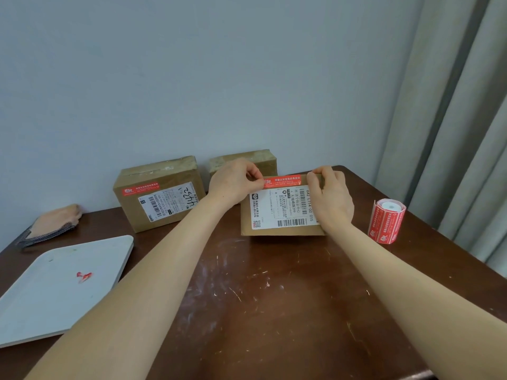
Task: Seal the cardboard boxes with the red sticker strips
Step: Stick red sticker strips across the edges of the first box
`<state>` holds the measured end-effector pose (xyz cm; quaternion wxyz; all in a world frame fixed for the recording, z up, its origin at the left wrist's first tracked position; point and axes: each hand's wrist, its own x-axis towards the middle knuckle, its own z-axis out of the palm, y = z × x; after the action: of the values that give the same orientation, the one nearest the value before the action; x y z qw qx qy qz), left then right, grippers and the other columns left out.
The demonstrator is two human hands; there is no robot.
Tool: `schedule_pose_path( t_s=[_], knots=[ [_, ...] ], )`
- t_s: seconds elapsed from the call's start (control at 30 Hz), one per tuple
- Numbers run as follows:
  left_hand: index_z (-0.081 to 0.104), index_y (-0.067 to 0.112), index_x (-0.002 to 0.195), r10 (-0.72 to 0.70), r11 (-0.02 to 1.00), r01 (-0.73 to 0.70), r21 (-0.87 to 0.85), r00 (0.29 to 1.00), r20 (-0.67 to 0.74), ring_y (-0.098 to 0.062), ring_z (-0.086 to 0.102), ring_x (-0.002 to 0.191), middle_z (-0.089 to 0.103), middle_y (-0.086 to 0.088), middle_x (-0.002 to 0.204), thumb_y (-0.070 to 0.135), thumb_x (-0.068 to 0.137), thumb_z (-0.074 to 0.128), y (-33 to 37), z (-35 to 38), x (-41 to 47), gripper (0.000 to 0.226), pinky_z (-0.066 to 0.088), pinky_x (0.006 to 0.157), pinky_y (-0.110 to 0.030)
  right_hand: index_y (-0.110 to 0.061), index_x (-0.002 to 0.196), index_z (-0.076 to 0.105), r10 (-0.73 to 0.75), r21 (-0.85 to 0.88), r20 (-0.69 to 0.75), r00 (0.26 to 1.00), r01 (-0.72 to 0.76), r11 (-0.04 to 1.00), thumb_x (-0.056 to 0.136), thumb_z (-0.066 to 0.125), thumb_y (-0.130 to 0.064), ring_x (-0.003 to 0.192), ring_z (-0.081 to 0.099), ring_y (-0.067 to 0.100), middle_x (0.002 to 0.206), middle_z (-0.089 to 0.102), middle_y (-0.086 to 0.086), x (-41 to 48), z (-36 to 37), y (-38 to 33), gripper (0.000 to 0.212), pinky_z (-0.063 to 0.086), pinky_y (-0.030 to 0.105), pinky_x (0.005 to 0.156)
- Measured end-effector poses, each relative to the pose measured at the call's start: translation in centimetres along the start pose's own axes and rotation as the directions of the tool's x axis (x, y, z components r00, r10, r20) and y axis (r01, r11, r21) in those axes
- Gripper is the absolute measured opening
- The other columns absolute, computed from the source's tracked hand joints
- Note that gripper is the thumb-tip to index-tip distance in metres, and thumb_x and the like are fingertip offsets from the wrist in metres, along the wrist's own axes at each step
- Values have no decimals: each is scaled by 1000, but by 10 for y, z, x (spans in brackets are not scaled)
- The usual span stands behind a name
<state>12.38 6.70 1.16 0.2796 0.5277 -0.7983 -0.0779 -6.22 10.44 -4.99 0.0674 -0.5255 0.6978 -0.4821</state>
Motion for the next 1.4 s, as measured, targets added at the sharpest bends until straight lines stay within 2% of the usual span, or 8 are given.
schedule_pose_path(
  t_s=[0.3,0.47,0.57,0.63,0.7,0.83,1.03,1.4],
  knots=[
    [64,23,72,25,1000,-25,-4,998,60,-9,56,89,60,11,88,33,81,69,-3,-6,5,14,50,81,-35,-26,110,53,3,2,0,1000,-3,1000,97,37,-42,98,54,19,121,50,-1,0,0,-1,26,39,32,72],
    [60,30,67,2,999,-1,-53,1000,27,-6,59,89,63,15,86,33,80,70,-5,-4,4,17,50,81,-34,-27,110,54,4,10,1,1000,-4,1000,97,37,-42,97,54,19,120,50,-1,0,0,0,26,39,32,72],
    [63,30,81,-14,985,-2,-171,996,-88,-1,61,86,65,18,87,29,78,72,-9,1,-3,9,49,78,-27,-26,111,54,-2,5,-1,1000,2,1000,97,37,-42,97,54,19,121,50,-1,0,0,0,27,38,32,72],
    [69,30,96,27,992,-45,-115,987,-157,-1,57,90,61,20,96,32,80,70,-10,4,-11,16,47,78,-25,-26,111,54,-3,3,0,1000,3,1000,97,37,-42,97,54,19,121,50,0,0,0,0,27,38,32,72],
    [71,31,101,67,998,-69,-6,977,-204,-2,52,94,60,19,102,37,83,66,-9,9,-17,19,43,75,-25,-26,111,54,-3,4,0,1000,3,1000,97,37,-42,98,54,19,122,50,0,0,0,0,27,39,32,72],
    [73,33,99,55,998,-50,24,952,-302,-5,55,97,64,15,106,36,86,63,-3,19,-26,16,44,74,-26,-27,110,54,4,14,6,1000,-4,1000,97,38,-43,99,54,19,122,49,-1,0,-1,0,27,39,33,73],
    [73,31,89,-19,1000,17,-7,936,-351,-6,58,95,68,14,102,34,85,65,4,19,-27,10,43,73,-25,-31,111,52,0,14,47,999,-1,1000,85,46,-63,100,55,18,121,48,-3,0,-3,-1,41,49,40,80],
    [70,25,82,-105,994,101,-30,951,-291,-4,47,87,63,9,105,31,86,62,10,17,-23,11,37,64,-24,-33,111,50,-8,37,55,998,6,999,87,50,-53,102,54,19,123,46,-4,0,-3,1,31,47,38,79]
  ],
)
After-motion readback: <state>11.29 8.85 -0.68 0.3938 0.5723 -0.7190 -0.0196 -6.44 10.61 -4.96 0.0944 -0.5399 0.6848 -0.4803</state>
